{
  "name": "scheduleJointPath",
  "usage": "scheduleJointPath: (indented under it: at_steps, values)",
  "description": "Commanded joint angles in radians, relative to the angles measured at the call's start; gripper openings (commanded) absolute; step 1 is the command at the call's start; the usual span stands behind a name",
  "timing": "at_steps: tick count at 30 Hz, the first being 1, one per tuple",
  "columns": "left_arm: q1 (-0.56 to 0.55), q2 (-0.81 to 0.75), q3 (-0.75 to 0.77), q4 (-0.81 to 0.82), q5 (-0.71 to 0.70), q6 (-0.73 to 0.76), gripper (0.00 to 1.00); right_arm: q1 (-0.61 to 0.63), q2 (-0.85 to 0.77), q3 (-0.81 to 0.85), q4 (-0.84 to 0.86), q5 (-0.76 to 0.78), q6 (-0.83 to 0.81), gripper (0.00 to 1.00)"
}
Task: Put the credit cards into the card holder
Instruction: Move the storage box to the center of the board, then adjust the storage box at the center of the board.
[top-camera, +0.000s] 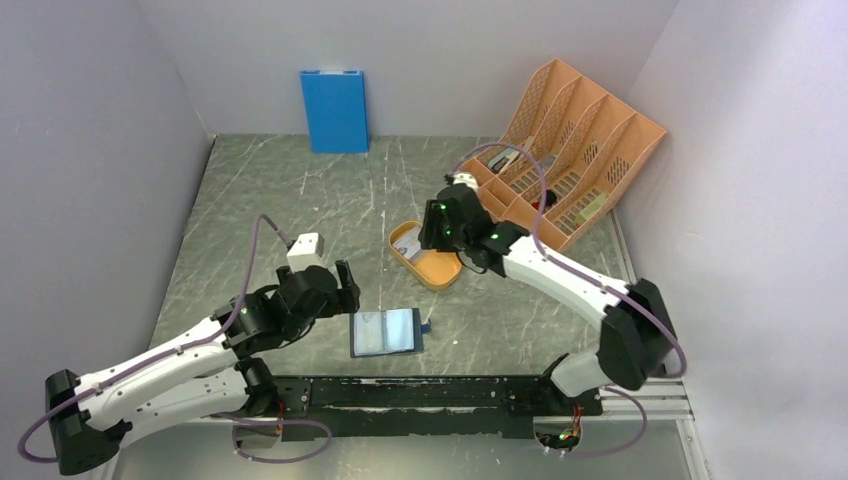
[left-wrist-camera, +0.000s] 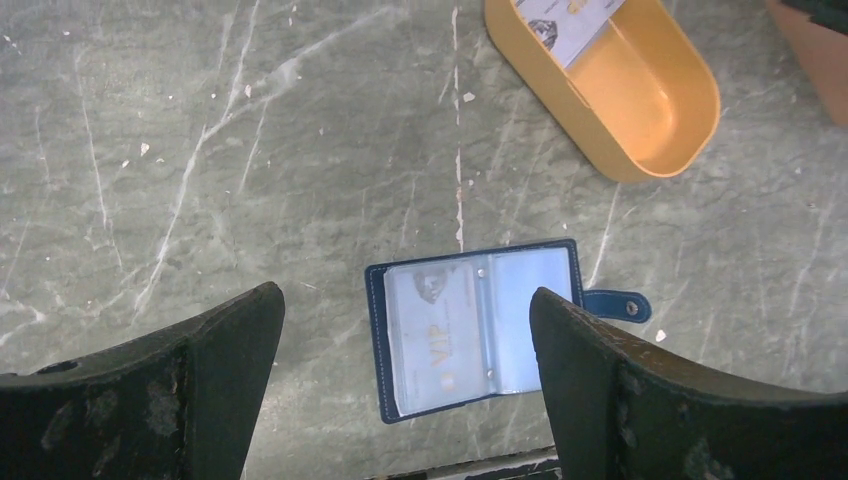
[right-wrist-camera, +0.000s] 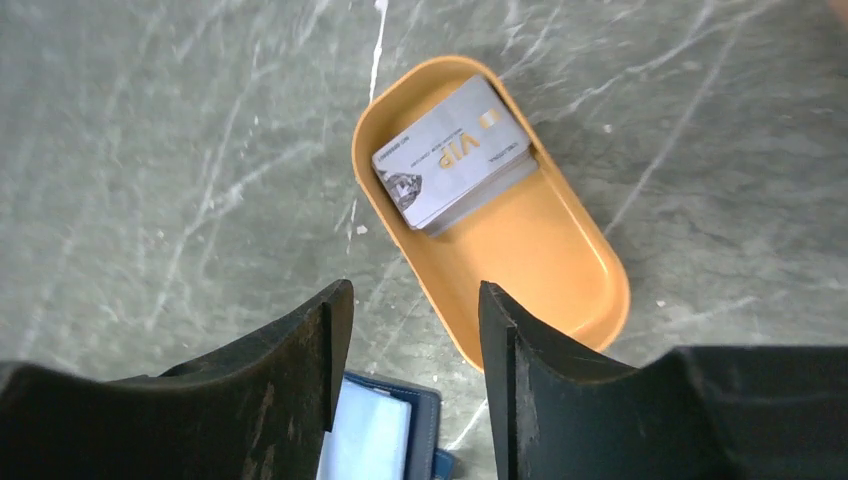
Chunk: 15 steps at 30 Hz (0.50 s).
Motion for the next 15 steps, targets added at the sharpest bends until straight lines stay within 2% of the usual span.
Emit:
scheduleJointPath:
  at_steps: [1, 8, 15]
  values:
    - [0.006, -0.056, -0.010, 0.014, 0.001, -0.003, 0.97, -0.055, -0.091, -0.066, -0.126, 0.062, 0.167, 0.54]
    - [0.005, -0.095, -0.025, -0.024, 0.006, -0.027, 0.96, -0.097, -0.147, -0.244, -0.094, 0.021, 0.321, 0.59]
    - [0.006, -0.117, -0.036, -0.026, 0.036, -0.038, 0.96, -0.116, -0.099, -0.268, -0.030, -0.022, 0.345, 0.60]
